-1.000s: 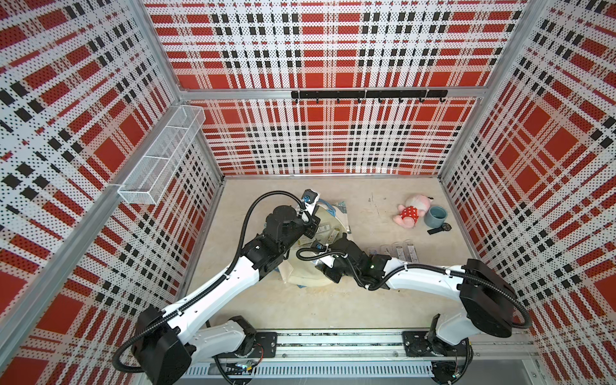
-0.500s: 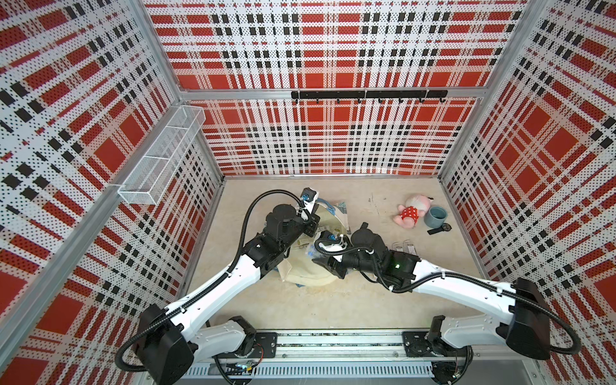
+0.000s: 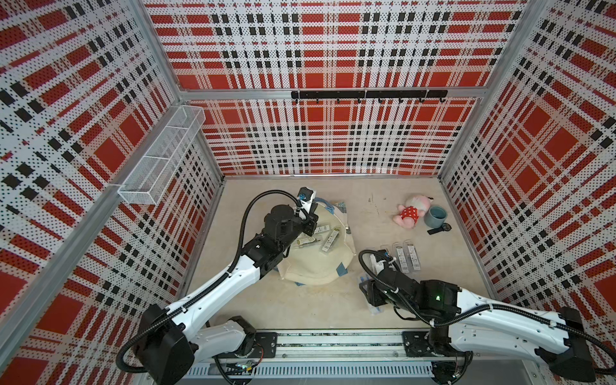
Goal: Take out the compass set from the canvas bag
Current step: Place the compass set at the center of the board.
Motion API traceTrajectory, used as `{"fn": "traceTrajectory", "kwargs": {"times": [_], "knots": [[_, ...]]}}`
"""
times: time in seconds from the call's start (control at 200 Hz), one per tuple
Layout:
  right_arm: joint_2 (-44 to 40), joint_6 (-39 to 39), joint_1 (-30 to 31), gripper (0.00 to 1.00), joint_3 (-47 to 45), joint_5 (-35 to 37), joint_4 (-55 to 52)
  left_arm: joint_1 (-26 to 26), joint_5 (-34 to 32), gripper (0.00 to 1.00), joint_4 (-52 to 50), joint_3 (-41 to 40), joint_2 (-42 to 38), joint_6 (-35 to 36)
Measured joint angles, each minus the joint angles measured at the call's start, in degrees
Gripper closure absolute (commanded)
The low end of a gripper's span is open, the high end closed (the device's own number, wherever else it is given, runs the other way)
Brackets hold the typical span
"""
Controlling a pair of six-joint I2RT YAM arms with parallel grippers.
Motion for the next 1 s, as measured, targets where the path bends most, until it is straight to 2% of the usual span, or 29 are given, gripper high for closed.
{"fn": "traceTrajectory", "kwargs": {"times": [0.17, 0.461, 0.696, 0.837, 1.002], "knots": [[0.8, 9.1, 0.5, 0.8, -8.0, 0.7, 0.7, 0.1, 0.3, 1.0, 0.4, -0.4, -0.4, -0.1], [-0.5, 15.8, 0.5, 0.72, -12.9, 2.8, 1.9, 0.5, 0.7, 1.0, 0.5, -1.1, -1.5, -0.1], [-2.1, 12.5, -1.9, 0.67, -15.1, 2.5, 2.7, 0.5, 1.1, 1.0, 0.5, -1.2, -1.9, -0.1], [-0.3, 8.4, -5.1, 0.64, -15.1, 1.1, 4.6, 0.5, 1.3, 1.0, 0.5, -1.2, -1.9, -0.1], [1.9, 5.2, -6.1, 0.6, -15.1, 0.4, 7.5, 0.5, 1.5, 1.0, 0.5, -1.2, -1.9, -0.1]]}}
